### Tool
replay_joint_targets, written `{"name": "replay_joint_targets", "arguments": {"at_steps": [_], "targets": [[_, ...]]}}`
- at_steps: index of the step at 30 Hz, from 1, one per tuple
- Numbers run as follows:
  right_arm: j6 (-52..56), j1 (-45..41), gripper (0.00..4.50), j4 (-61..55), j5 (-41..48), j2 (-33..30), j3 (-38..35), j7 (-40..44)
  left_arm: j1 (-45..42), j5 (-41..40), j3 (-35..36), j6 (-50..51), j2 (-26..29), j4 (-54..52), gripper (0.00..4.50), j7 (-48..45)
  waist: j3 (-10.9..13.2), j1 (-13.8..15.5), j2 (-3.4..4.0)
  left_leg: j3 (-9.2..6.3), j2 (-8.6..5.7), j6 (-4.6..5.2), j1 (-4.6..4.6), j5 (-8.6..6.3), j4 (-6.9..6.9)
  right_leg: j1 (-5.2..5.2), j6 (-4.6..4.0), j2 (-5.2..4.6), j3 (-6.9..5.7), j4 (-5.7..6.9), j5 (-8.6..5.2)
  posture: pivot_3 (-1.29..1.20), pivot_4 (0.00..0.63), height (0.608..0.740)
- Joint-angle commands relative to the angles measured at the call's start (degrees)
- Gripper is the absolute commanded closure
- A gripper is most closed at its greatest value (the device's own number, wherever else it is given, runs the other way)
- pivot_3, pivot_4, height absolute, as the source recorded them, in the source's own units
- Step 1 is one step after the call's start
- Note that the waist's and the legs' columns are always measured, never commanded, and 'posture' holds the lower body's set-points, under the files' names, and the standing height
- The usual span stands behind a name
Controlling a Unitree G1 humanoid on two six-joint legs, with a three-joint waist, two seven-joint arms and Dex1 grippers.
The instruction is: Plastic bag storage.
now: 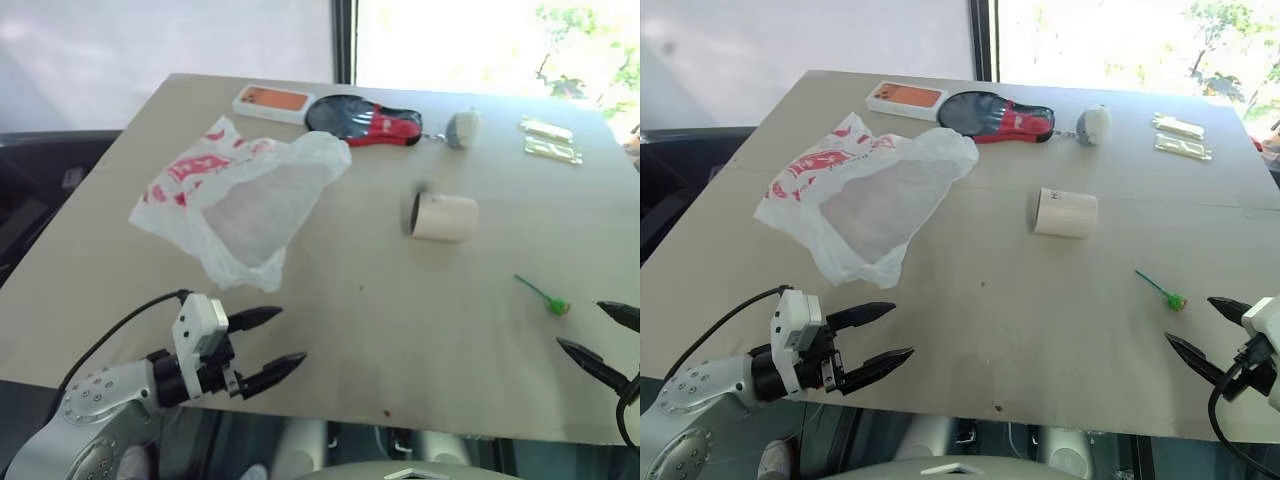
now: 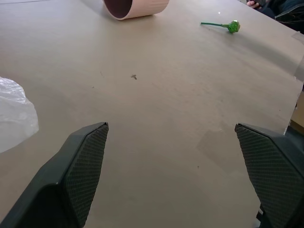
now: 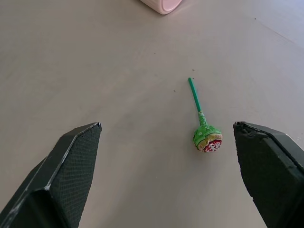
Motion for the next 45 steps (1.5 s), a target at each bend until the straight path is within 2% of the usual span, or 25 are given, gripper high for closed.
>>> {"name": "replay_joint_targets", "arguments": {"at_steps": [1, 8, 12, 16, 18, 23, 28, 31, 37, 39, 42, 45], "targets": [[-1.87, 0.57, 0.0, -0.85, 0.96, -0.06, -1.26, 0.5, -1.7, -1.83, 0.22, 0.59, -0.79, -3.48, 0.07, 1.7, 0.0, 0.02, 0.0, 0.0, 0.0, 0.0, 0.0, 0.0, 0.0, 0.0, 0.0, 0.0, 0.0, 0.0, 0.0, 0.0, 0.15, 0.74], [-3.73, 2.59, 0.0, -6.43, 8.07, 2.25, -0.57, 3.77, -16.94, -12.32, -0.12, 9.22, -2.19, -5.02, 0.07, 13.31, -0.01, 0.31, 0.02, -0.05, 0.0, 0.14, 0.02, 0.08, 0.07, 0.08, 0.02, 0.02, 0.0, 0.09, 0.01, 0.0, 0.15, 0.74], [-6.52, 3.46, 0.0, -9.47, 9.52, 2.99, 0.68, 5.24, -29.16, -12.39, -1.19, 14.4, -4.65, -2.5, 0.07, 26.53, -0.01, 0.3, -0.02, -0.06, -0.01, 0.25, 0.07, 0.16, 0.13, 0.19, 0.25, 0.09, 0.0, 0.11, 0.14, 0.0, 0.15, 0.74], [-7.31, 0.7, 0.0, -12.98, 12.02, 2.66, 2.62, 3.4, -44.81, 7.45, -10.63, 25.2, -0.11, 0.68, 0.07, 43.66, 0.04, 0.33, -0.2, -0.07, -0.03, 0.25, 0.11, 0.18, 0.25, 0.27, 0.28, 0.24, 0.02, 0.17, 0.16, 0.0, 0.15, 0.74], [-7.36, -0.42, 0.0, -13.63, 12.63, 2.32, 3.12, 2.65, -49.23, 17.98, -16.19, 26.12, 3.03, 1.59, 0.07, 48.1, 0.05, 0.21, -0.25, -0.05, -0.05, 0.24, 0.13, 0.18, 0.27, 0.27, 0.31, 0.49, 0.1, 0.21, 0.18, 0.0, 0.15, 0.74], [-8.46, -0.7, 0.0, -13.77, 13.02, 2.26, 2.97, 2.53, -56.95, 30.94, -24.74, 30.76, 6.84, 6.63, 0.07, 49.74, 0.1, 0.32, -0.32, 0.03, -0.04, -0.01, 0.07, 0.31, 0.2, 0.16, 0.27, 0.48, 0.18, 0.18, 0.18, 0.0, 0.15, 0.74], [-11.05, 0.6, 0.0, -12.75, 11.52, 3.15, 4.16, 3.25, -61.97, 36.88, -29.48, 33.83, 4.55, 15.8, 0.07, 47.67, 0.12, 0.63, -0.36, 0.01, -0.05, -0.02, 0.04, 0.32, 0.2, 0.14, 0.32, 0.46, 0.15, 0.17, 0.14, 0.0, 0.15, 0.74], [-12.63, 0.79, 0.0, -11.66, 10.27, 3.72, 5.44, 3.25, -63.84, 39.22, -30.29, 30.21, 2.22, 21.33, 0.74, 45.97, 0.13, 0.73, -0.43, 0.02, -0.05, -0.02, 0.05, 0.32, 0.22, 0.15, 0.34, 0.43, 0.16, 0.18, 0.14, 0.0, 0.15, 0.74], [-13.91, -3.43, 0.0, -8.62, 2.34, 3.11, 9.56, -2.82, -65.56, 37.27, -22.67, 29.83, -3.01, 22.76, 3.45, 42.53, 0.2, 0.65, -0.55, 0.03, -0.04, -0.02, 0.04, 0.32, 0.25, 0.13, 0.31, 0.22, 0.16, 0.24, 0.15, 0.0, 0.15, 0.74], [-12.09, -7.81, 0.0, -7.32, -1.86, 1.64, 14.06, -6.17, -67.08, 32.2, -16.82, 32.78, -6.79, 20.8, 4.37, 40.01, 0.2, 0.66, -0.57, 0.02, -0.05, -0.02, 0.04, 0.33, 0.26, 0.13, 0.3, 0.2, 0.15, 0.27, 0.16, 0.0, 0.15, 0.74], [-6.06, -19.22, 0.0, -3.14, -12.09, -0.77, 23.98, -14.71, -69.32, 25.42, -8.79, 39.71, -9.92, 17.32, 4.45, 36.68, 0.25, -0.18, -0.79, 0.02, -0.05, -0.02, 0.04, 0.34, 0.32, 0.14, 0.31, 0.2, 0.14, 0.31, 0.16, 0.0, 0.15, 0.74], [2.89, -32.3, 0.0, 2.71, -14.4, 1.61, 30.98, -21.7, -70.05, 21.85, -5.32, 45.35, -10.04, 14.23, 4.45, 34.44, 0.28, -0.7, -0.85, 0.08, -0.04, -0.05, 0.14, 0.36, 0.45, 0.16, 0.33, 0.19, 0.18, 0.46, 0.17, 0.0, 0.15, 0.74]]}}
